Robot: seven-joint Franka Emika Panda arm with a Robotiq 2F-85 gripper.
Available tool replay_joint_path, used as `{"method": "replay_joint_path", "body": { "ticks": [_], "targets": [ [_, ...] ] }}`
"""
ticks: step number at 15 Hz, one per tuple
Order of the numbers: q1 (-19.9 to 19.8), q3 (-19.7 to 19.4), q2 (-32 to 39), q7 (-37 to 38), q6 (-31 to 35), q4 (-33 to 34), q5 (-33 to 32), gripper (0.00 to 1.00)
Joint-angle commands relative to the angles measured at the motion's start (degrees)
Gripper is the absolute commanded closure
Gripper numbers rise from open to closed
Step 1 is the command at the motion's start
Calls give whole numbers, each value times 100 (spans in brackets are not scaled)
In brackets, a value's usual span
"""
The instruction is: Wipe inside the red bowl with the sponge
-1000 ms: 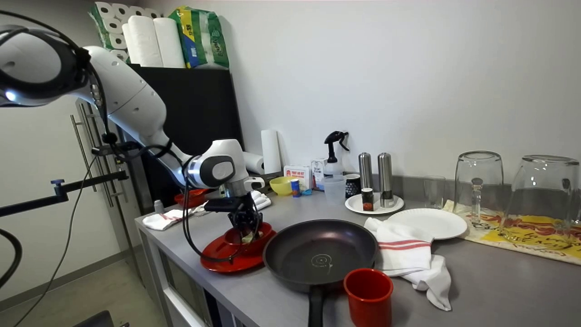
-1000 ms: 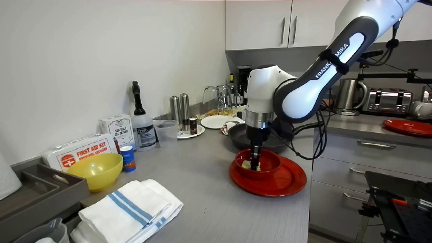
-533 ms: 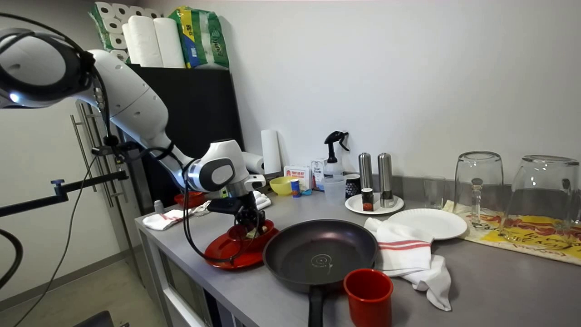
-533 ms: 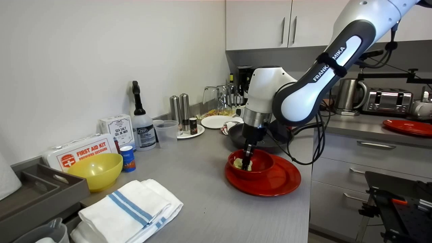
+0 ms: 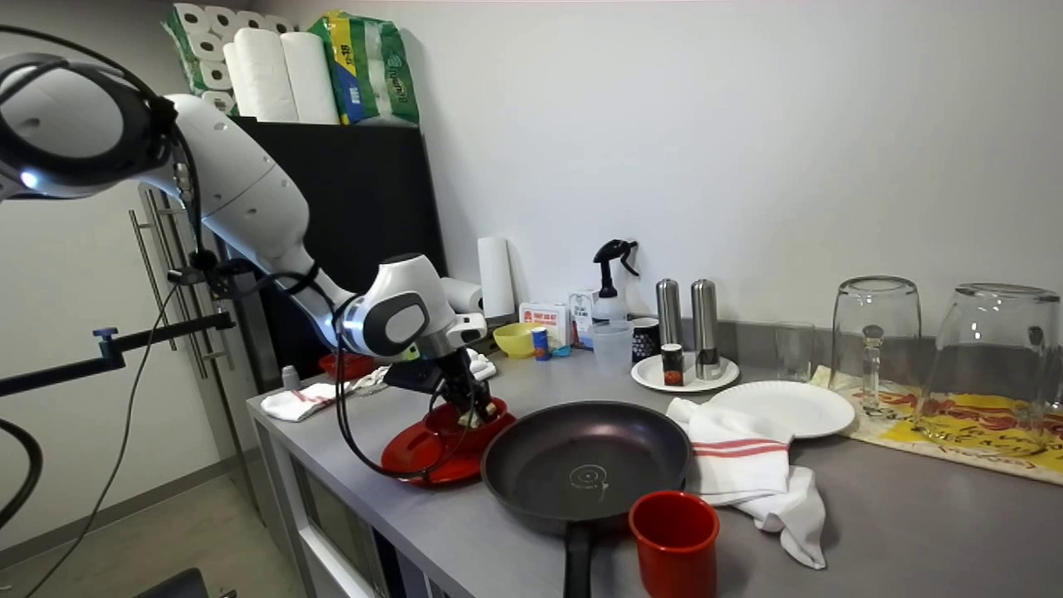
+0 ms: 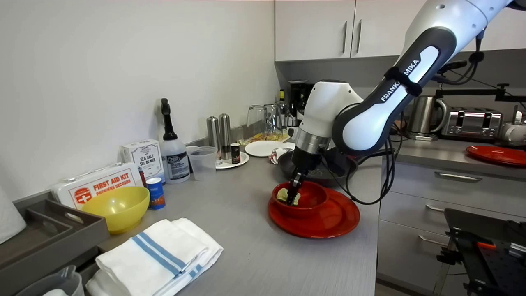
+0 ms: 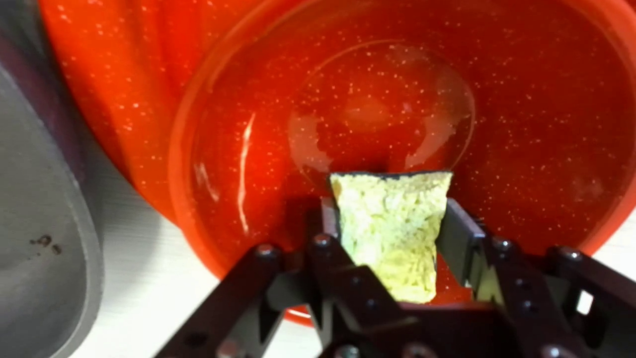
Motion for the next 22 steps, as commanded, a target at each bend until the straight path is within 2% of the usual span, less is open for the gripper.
{"method": "replay_joint_path", "body": {
  "ticks": [1,8,11,17,22],
  "targets": [
    [-8,9,-148,64,292,-135,145,75],
    [-64,-91,-684,94,-214,-485,149,75],
    [-157,5,-1290,-69,-1012,-755,254,75],
    [-115,134,-2441,-460,-1896,-867,736,75],
    [-141,-62,-3209,-772,-2794,-1024,924,75]
  ]
}}
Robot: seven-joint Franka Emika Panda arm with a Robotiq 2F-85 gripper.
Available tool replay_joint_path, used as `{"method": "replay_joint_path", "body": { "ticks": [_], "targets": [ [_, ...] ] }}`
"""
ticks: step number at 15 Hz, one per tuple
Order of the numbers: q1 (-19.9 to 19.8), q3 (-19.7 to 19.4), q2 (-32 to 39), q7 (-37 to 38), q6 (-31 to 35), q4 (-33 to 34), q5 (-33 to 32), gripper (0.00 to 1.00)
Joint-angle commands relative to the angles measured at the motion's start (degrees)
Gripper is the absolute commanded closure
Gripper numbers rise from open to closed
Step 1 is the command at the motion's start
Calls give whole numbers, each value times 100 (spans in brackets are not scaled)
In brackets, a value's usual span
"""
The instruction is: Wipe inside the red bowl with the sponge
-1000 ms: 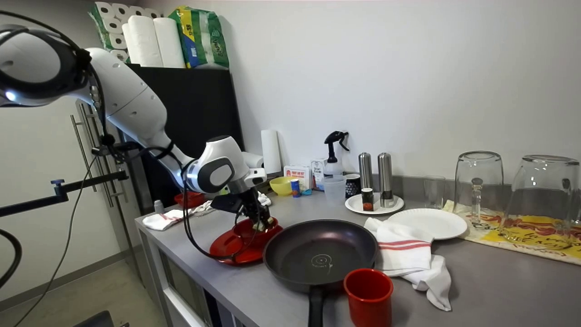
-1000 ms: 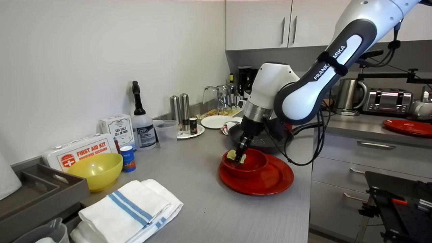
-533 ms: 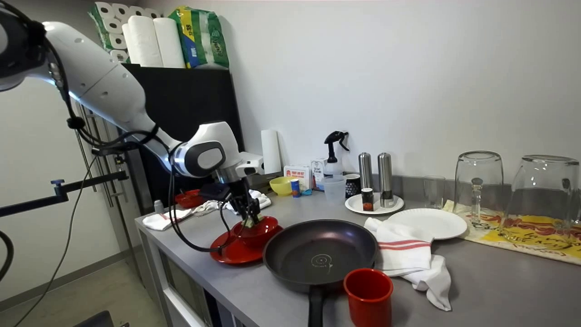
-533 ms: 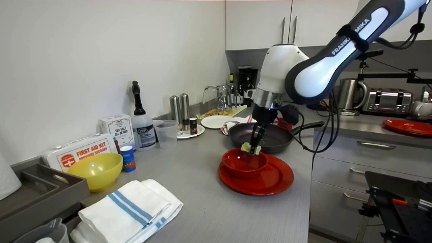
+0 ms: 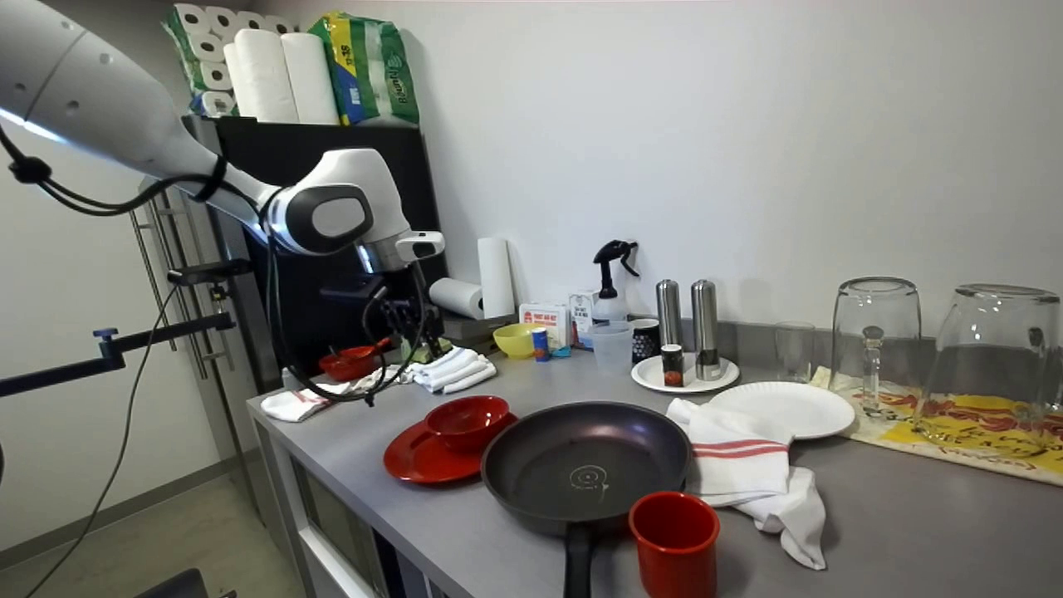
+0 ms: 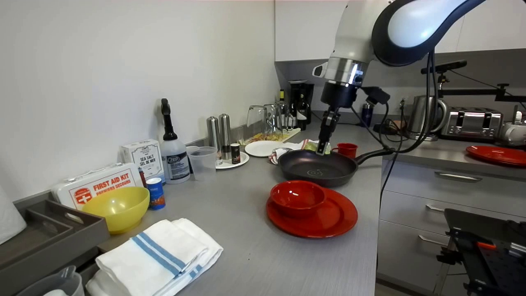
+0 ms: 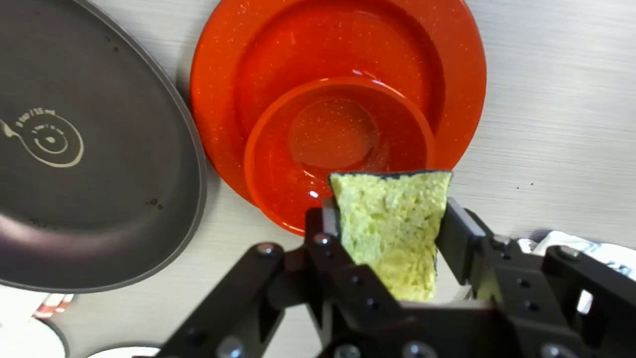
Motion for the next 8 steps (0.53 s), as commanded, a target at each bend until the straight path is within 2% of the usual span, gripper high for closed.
{"method": "replay_joint_path", "body": {
  "ticks": [1,8],
  "targets": [
    [-60,-219,-679,-413,-615,-397,308,75],
    [-385,-859,-1370,-638,-1314,-1148,370,75]
  ]
}}
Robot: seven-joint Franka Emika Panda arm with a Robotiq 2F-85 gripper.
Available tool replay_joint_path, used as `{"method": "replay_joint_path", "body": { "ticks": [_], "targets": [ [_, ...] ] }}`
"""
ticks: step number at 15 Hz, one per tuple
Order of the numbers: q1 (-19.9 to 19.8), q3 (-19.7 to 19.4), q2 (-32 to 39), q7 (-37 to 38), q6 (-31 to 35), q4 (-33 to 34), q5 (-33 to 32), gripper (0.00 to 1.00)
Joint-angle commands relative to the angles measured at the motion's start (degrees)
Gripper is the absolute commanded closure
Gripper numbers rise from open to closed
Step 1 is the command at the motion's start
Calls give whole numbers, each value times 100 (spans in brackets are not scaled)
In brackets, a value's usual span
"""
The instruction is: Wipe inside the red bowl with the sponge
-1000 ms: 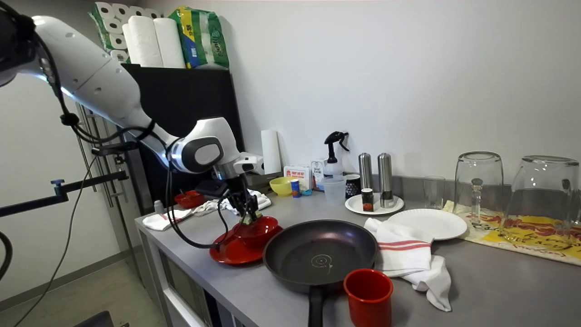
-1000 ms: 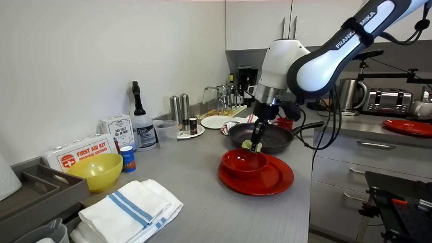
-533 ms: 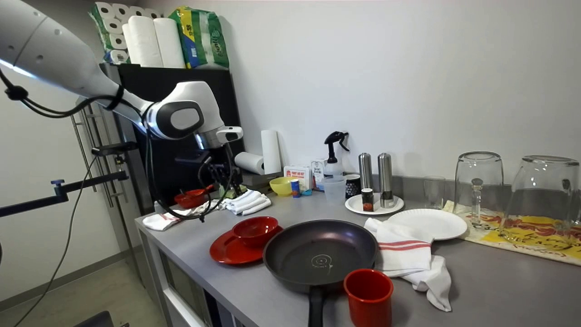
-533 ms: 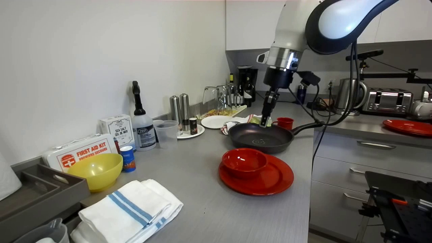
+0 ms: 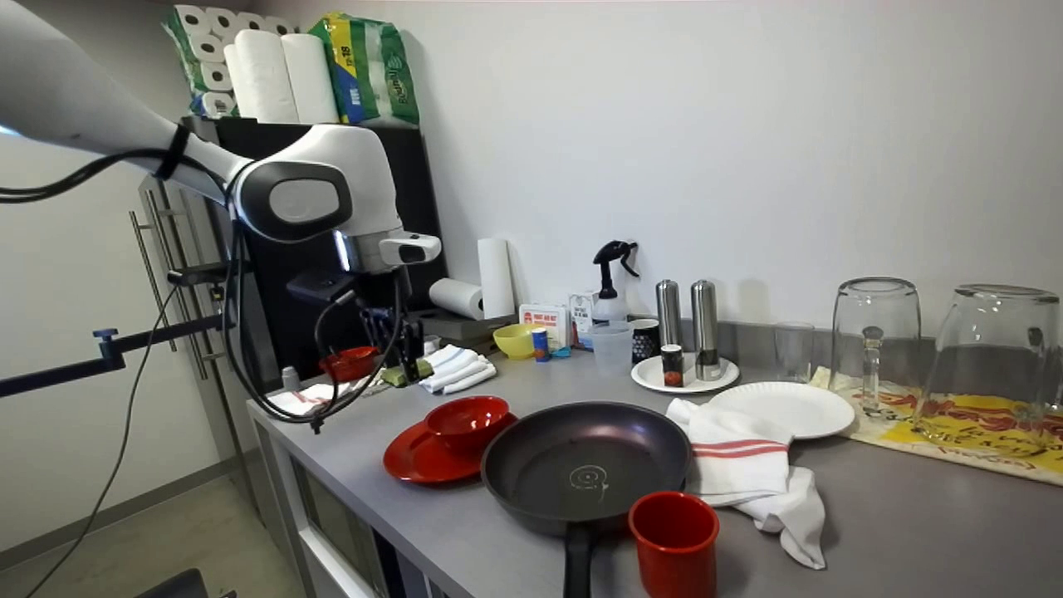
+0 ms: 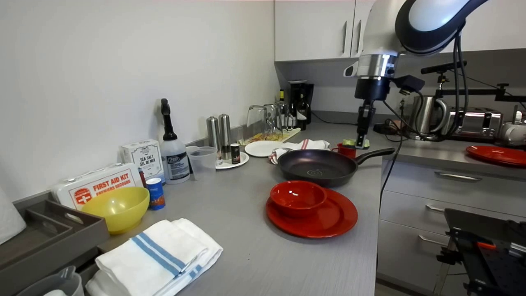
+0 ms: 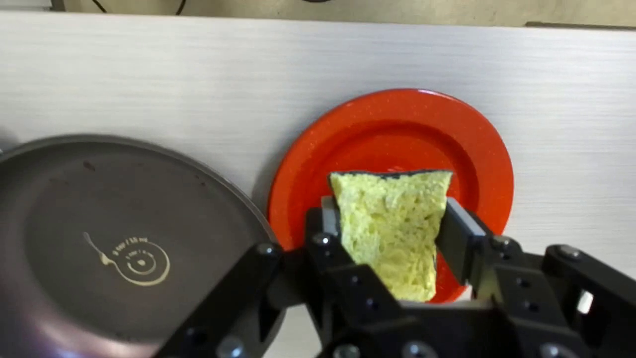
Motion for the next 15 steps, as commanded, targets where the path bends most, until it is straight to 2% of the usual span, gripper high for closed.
{"method": "replay_joint_path", "body": {
  "ticks": [1,9,15],
  "targets": [
    [-162,-245,-383,-126,-225,-480,141,75],
    [-184,-405,-592,-536,464,-1326,68,75],
    [-135,-395,-344,-594,1400,-1798,113,75]
  ]
}}
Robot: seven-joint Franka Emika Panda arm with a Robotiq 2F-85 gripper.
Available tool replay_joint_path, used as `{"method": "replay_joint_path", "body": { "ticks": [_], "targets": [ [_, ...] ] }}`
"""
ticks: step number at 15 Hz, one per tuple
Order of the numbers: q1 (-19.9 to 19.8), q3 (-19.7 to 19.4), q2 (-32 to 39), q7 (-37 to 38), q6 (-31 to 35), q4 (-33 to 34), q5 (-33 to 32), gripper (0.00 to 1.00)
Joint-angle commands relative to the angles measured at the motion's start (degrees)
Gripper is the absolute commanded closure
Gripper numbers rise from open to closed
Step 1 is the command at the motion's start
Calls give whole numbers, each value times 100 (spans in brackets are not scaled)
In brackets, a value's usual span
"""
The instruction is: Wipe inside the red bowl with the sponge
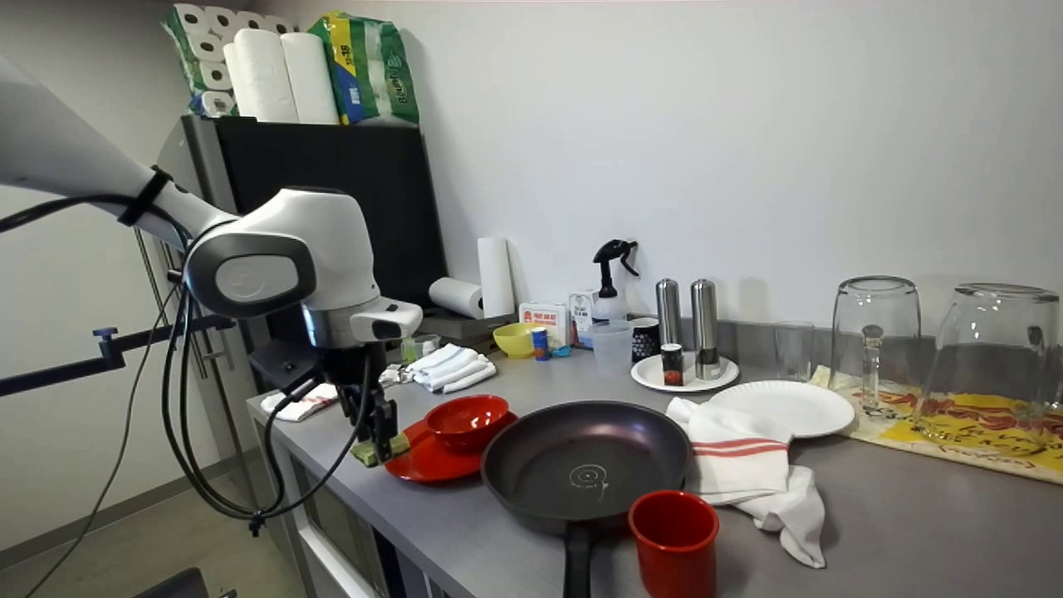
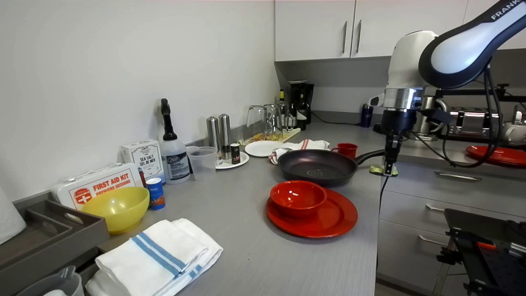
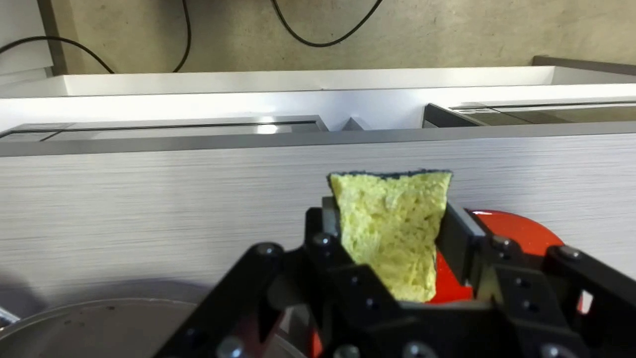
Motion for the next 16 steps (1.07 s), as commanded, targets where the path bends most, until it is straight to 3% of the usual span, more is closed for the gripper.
{"method": "replay_joint_path", "body": {
  "ticks": [1,7,16],
  "targets": [
    [92,-5,111,-75,686,-244,128,75],
    [161,73,805,83,1687,-58,75,75],
    [10,142,1996,524,1978,685,67,75]
  ]
}}
